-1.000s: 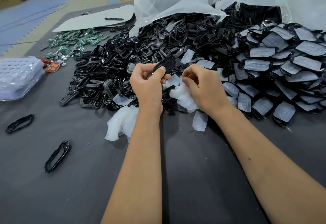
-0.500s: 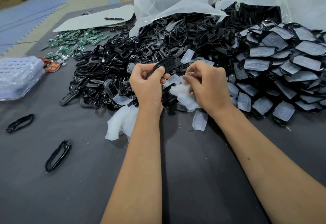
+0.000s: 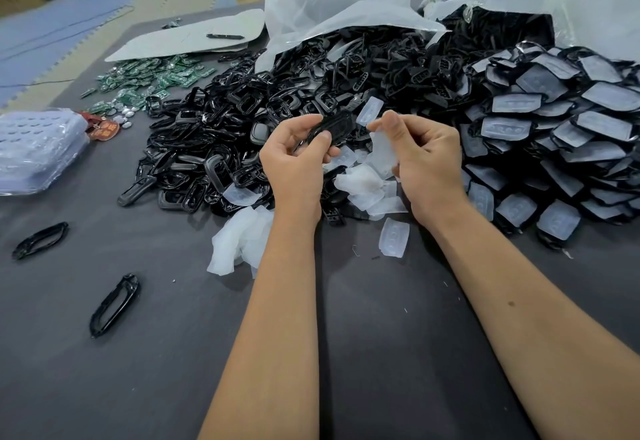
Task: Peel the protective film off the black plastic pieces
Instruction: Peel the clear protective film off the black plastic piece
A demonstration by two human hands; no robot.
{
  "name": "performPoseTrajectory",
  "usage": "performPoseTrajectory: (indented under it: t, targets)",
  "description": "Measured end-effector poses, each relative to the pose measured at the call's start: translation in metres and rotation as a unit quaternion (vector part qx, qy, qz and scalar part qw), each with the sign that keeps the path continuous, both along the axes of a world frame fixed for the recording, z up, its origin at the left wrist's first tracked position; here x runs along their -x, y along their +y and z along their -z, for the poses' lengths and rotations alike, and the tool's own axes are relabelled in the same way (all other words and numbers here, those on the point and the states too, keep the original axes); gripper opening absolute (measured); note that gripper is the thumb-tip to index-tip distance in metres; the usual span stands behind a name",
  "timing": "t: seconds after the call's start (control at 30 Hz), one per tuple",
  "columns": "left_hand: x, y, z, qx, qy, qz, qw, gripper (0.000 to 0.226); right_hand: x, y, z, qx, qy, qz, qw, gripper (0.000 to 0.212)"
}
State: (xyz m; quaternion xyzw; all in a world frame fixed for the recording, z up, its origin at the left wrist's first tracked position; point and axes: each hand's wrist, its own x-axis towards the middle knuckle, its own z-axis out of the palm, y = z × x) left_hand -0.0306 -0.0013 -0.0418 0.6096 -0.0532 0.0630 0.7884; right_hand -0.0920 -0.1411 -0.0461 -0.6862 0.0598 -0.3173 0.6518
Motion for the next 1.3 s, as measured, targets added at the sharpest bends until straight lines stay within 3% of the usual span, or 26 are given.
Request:
performPoseTrajectory:
  t: [0.1,0.23,0.53,0.83,0.9,1.03,1.3]
  targets:
    - [0.0000,-0.0006,0.0004,-0.006,-0.002,0.007,1.000,0.020,-0.0011,-0.0005,0.0003,-0.115,0.017,-0.052,0.992,0.022]
    - [0.0002,-0.0005,0.0008,-0.008,-0.006,0.006,1.000,0.020,-0.0025,-0.0021,0.0027,-0.174,0.030,-0.092,0.980,0.018]
    - [-0.0020,-0.0007,0.0028,0.020,-0.007,-0.012,1.000,0.018,0.0007,0.0038,0.0017,-0.077,0.044,-0.088,0.992,0.007]
    - [-0.0024,0.0003,0.0041,0.012,-0.019,0.026,0.999,0.018,0.0019,0.0027,-0.0029,-0.131,0.016,-0.093,0.987,0.015]
    - [-0.0029,-0.0001,0.0047,-0.001,-0.033,0.041,0.999,0.019,0.0016,0.0023,-0.0024,-0.102,0.010,-0.081,0.991,0.008]
    - [-0.0032,-0.0019,0.0067,-0.027,-0.055,0.059,0.996,0.023,0.0020,0.0015,-0.0015,-0.080,0.009,-0.069,0.994,0.020]
    - [-0.0035,-0.0025,0.0098,-0.029,-0.055,0.076,0.995,0.020,-0.0008,-0.0009,0.0001,-0.085,0.011,-0.032,0.996,0.005]
